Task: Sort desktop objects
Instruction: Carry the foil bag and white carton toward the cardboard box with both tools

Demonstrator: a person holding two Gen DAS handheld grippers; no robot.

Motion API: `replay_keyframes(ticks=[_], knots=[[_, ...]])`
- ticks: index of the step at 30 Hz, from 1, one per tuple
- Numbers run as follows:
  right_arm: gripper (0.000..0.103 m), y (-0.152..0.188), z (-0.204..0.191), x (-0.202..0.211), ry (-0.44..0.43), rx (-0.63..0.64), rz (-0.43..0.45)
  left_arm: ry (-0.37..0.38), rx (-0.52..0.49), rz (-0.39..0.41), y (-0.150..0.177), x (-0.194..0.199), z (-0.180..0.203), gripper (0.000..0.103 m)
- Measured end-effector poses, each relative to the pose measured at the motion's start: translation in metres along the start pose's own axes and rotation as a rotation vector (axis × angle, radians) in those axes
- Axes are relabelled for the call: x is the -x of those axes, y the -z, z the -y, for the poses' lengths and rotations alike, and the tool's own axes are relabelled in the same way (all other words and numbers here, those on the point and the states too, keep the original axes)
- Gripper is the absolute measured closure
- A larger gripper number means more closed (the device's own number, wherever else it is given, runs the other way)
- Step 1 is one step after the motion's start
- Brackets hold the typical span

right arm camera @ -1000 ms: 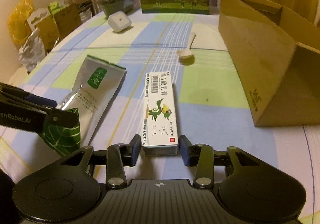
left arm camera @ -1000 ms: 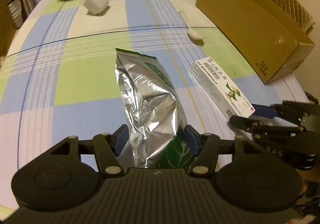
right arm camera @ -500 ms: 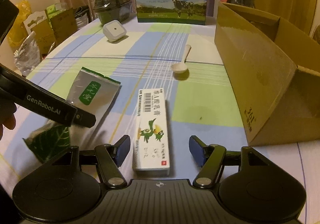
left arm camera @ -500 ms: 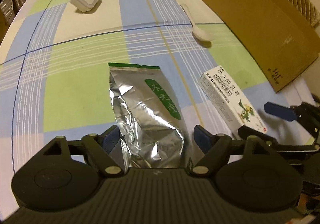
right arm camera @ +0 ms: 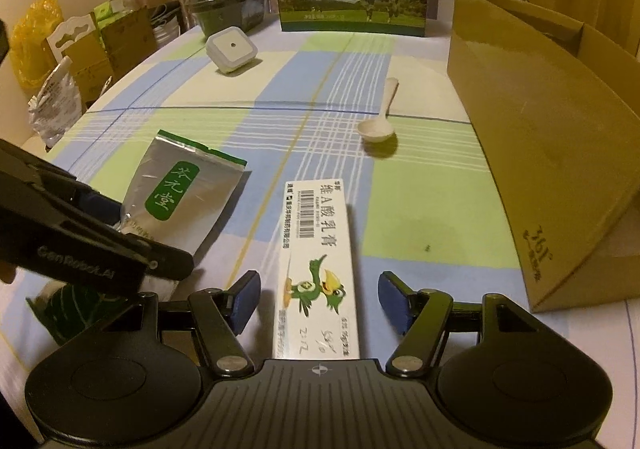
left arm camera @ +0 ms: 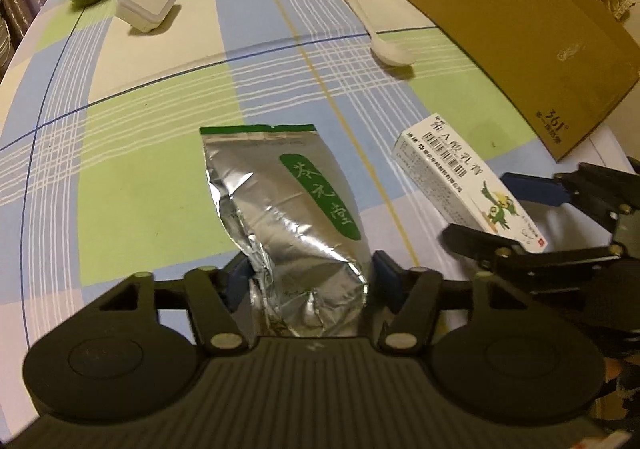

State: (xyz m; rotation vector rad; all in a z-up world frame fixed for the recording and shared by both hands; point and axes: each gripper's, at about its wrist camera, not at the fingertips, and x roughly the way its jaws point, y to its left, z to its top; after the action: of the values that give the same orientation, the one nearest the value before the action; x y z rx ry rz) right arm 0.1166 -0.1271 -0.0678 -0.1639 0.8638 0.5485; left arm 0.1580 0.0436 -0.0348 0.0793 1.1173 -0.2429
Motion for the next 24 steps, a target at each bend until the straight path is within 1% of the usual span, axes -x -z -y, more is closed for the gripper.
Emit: replay_keyframes(ticks=[4,7,10,12,13,14,16,19,22,24], knots=[[0.041,-0.003,-0.001,-0.004,-0.004,0.004,-0.012,0.010,0.013,0.009,0.002,0.002,-0.002,0.048],[0.043,-0.003,-0.003,-0.005,0.000,0.011,-0.012,0.009,0.011,0.007,0.001,0.001,-0.001,0.046],[0.050,-0.003,-0.005,-0.005,0.010,0.021,-0.007,0.015,0.021,0.007,0.002,-0.001,-0.002,0.038],[0.054,-0.002,-0.006,-0.006,0.019,0.033,-0.002,0.003,-0.009,0.006,0.002,-0.002,0.001,0.037],[0.059,-0.002,-0.007,-0.006,0.022,0.036,0.002,-0.006,-0.023,0.003,0.002,-0.003,0.003,0.037],[0.067,-0.001,-0.007,-0.006,0.026,0.038,0.005,-0.010,-0.032,0.002,0.002,-0.003,0.004,0.037],[0.067,-0.001,-0.007,-0.005,0.031,0.045,0.009,-0.008,-0.034,0.002,0.002,-0.002,0.005,0.042],[0.067,0.001,-0.007,-0.003,0.029,0.051,0.010,-0.002,-0.036,0.006,0.003,0.000,0.005,0.048],[0.067,0.003,-0.006,0.003,0.023,0.039,0.017,0.006,-0.045,0.011,0.005,0.004,0.007,0.053],[0.067,0.004,-0.004,0.009,0.024,0.027,0.025,0.013,-0.038,0.013,0.007,0.008,0.008,0.054]])
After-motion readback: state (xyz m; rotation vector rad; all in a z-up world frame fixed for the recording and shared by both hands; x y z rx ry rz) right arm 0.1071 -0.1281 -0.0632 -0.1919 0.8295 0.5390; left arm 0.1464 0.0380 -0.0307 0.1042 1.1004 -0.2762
